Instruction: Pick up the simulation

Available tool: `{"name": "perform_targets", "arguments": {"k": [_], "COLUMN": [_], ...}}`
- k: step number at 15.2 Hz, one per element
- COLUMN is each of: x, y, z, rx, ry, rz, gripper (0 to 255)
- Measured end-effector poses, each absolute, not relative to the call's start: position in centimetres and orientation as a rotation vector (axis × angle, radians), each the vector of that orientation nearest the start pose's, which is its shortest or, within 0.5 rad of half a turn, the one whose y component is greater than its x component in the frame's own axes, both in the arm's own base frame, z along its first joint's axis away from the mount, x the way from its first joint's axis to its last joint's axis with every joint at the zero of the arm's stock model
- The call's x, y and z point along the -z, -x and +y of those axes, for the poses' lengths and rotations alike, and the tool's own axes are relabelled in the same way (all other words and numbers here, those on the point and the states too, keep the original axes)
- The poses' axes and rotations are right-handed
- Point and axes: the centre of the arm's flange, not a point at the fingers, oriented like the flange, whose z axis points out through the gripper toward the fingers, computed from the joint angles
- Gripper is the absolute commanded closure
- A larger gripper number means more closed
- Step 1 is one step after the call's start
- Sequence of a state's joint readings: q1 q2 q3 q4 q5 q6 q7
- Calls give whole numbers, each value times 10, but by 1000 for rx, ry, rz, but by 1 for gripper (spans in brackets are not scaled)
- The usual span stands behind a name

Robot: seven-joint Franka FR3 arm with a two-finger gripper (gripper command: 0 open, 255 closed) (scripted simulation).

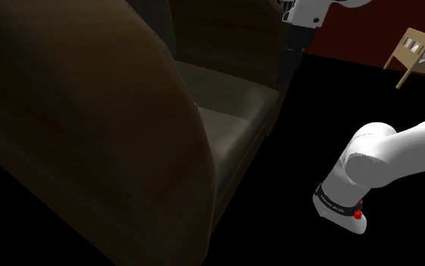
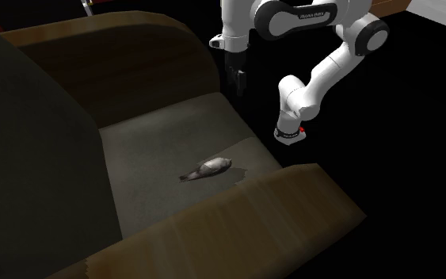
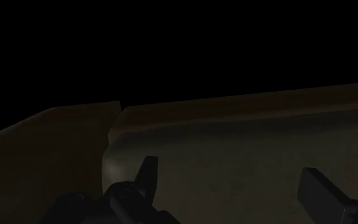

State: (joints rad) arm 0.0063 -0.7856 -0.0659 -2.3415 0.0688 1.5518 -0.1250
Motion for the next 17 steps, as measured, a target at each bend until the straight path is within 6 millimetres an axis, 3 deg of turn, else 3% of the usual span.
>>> {"name": "perform_targets", "arguments": {"k": [2,4,17], "x": [-595,-598,-600], "y": [-309,-320,-396], "z": [-12,7,160], "rx": [6,2,-25], "ry": [3024,3027,3051], "rz": [-129,-126,-99], "gripper": [0,0,0]}}
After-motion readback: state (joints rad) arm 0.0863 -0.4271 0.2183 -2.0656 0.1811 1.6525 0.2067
